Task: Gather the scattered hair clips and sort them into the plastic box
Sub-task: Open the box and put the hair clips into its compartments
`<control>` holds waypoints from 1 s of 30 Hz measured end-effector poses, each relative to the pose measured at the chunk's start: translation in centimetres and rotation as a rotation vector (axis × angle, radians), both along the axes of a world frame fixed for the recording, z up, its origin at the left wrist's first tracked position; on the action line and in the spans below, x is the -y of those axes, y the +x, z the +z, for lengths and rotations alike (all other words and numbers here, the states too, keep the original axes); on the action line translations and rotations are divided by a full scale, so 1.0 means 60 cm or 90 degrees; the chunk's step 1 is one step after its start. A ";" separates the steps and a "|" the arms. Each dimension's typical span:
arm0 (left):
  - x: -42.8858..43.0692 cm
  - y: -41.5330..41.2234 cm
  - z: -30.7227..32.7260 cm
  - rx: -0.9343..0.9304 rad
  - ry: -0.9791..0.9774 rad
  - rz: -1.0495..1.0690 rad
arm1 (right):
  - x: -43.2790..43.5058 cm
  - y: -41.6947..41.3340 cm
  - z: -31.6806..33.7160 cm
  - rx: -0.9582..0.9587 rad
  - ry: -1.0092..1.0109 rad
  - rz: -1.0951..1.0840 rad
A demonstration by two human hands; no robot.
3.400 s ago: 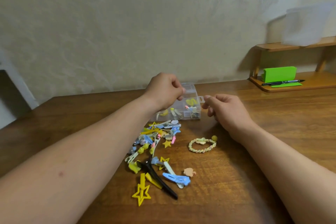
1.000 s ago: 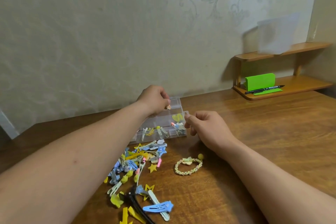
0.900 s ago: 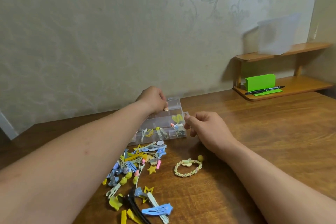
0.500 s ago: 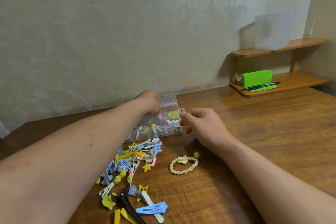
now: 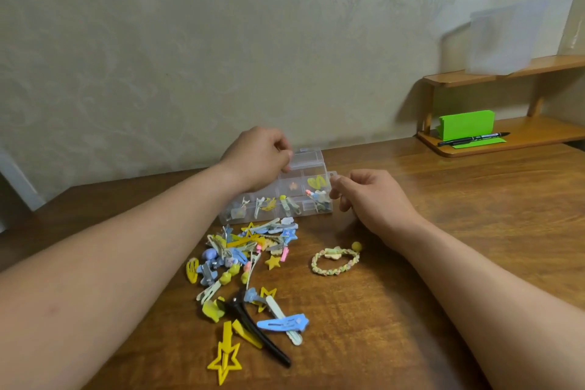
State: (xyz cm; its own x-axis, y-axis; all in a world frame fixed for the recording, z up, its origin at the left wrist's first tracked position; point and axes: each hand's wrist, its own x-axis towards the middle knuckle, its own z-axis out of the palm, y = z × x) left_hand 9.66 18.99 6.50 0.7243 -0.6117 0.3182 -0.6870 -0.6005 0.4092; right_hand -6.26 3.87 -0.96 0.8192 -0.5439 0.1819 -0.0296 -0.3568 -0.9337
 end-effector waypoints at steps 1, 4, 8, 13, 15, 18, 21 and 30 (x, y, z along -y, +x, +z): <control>-0.018 -0.028 -0.001 -0.013 -0.040 -0.033 | -0.001 0.000 0.001 -0.002 -0.002 0.001; -0.073 -0.093 -0.019 -0.047 -0.111 -0.105 | -0.003 0.000 0.002 -0.008 -0.015 -0.007; -0.130 -0.135 -0.064 -0.116 -0.119 -0.135 | -0.006 0.000 0.001 -0.008 -0.027 -0.010; -0.165 -0.156 -0.070 -0.175 0.041 -0.242 | -0.006 0.002 -0.001 -0.004 -0.029 -0.001; -0.166 -0.171 -0.059 -0.167 0.103 -0.300 | -0.006 0.001 -0.003 -0.005 -0.035 0.000; -0.170 -0.187 -0.052 -0.135 0.205 -0.344 | -0.006 0.003 -0.003 -0.005 -0.042 -0.004; -0.174 -0.193 -0.052 -0.113 0.282 -0.346 | -0.005 0.005 -0.003 -0.007 -0.040 -0.002; -0.166 -0.188 -0.063 -0.093 0.257 -0.348 | -0.004 0.004 -0.003 -0.004 -0.046 0.000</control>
